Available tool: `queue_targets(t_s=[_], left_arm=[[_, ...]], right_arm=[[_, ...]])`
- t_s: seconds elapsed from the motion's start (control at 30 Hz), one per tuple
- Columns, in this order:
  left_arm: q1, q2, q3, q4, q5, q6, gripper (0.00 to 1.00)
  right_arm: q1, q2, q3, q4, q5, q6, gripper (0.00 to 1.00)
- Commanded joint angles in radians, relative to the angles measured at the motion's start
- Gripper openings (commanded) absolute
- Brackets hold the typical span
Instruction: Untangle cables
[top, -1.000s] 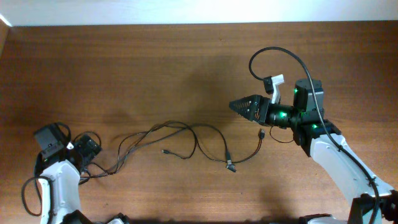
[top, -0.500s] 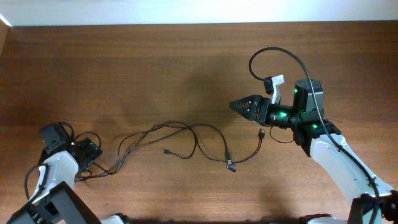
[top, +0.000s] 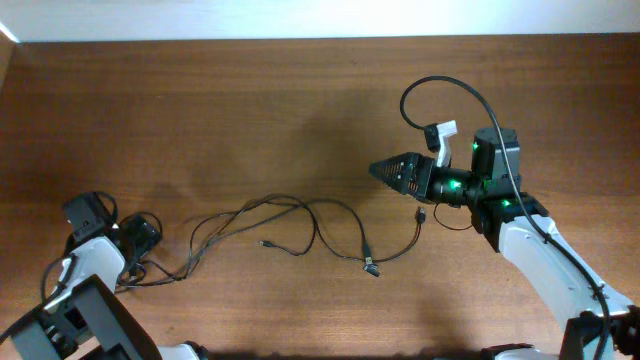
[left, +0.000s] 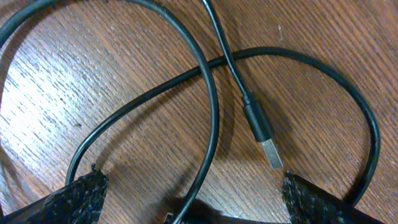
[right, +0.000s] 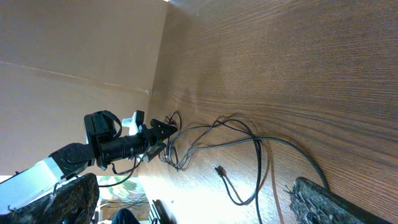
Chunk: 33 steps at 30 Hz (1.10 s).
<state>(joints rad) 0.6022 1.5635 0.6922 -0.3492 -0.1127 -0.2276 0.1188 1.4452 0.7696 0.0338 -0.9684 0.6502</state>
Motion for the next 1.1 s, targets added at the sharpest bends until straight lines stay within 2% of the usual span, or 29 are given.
queue_targets(t_s=[0.0,0.03,0.1,0.13,0.17,0.2,0.4,0.47,0.63,0.7,0.8,0.87,1.07], left_arm=[[0.0,0.031,-0.003,-0.003,-0.016,0.005,0.88],[0.0,0.031,-0.003,-0.003,-0.016,0.005,0.83],[0.0,0.031,-0.003,-0.003,-0.016,0.005,0.45],[0.0,0.031,-0.003,-0.003,-0.016,0.005,0.17],[0.0,0.031,-0.003,-0.003,-0.016,0.005,0.03],[0.0,0.031,-0.003,-0.003,-0.016,0.005,0.0],[0.0,0.031,-0.003,-0.006,-0.007,0.005,0.0],[0.0,0.025,0.009,-0.017,0.045,0.005,0.0],[0.0,-0.076,0.192,-0.248,0.156,0.004,0.0],[0.0,-0.141,0.303,-0.375,0.162,-0.043,0.0],[0.0,-0.241,0.407,-0.466,0.178,-0.079,0.0],[0.0,-0.317,0.428,-0.472,0.246,-0.093,0.0],[0.0,-0.534,0.433,-0.428,0.403,-0.342,0.0]], right_arm=[[0.007,0.003,0.003,0.002,0.005,-0.015,0.99],[0.007,0.003,0.003,0.002,0.005,-0.015,0.99],[0.007,0.003,0.003,0.003,0.005,-0.015,0.99],[0.007,0.003,0.003,0.002,0.005,-0.016,0.99],[0.007,0.003,0.003,0.002,0.005,-0.015,0.99],[0.007,0.003,0.003,0.002,0.005,-0.015,0.98],[0.007,0.003,0.003,-0.005,0.005,-0.015,0.99],[0.007,0.003,0.003,-0.017,0.005,-0.015,0.99],[0.007,0.003,0.003,-0.021,0.005,-0.015,0.99],[0.007,0.003,0.003,-0.019,0.005,-0.015,0.99],[0.007,0.003,0.003,-0.019,0.005,-0.015,0.99],[0.007,0.003,0.003,-0.018,0.004,-0.015,0.99],[0.007,0.003,0.003,0.088,-0.105,-0.015,0.99]])
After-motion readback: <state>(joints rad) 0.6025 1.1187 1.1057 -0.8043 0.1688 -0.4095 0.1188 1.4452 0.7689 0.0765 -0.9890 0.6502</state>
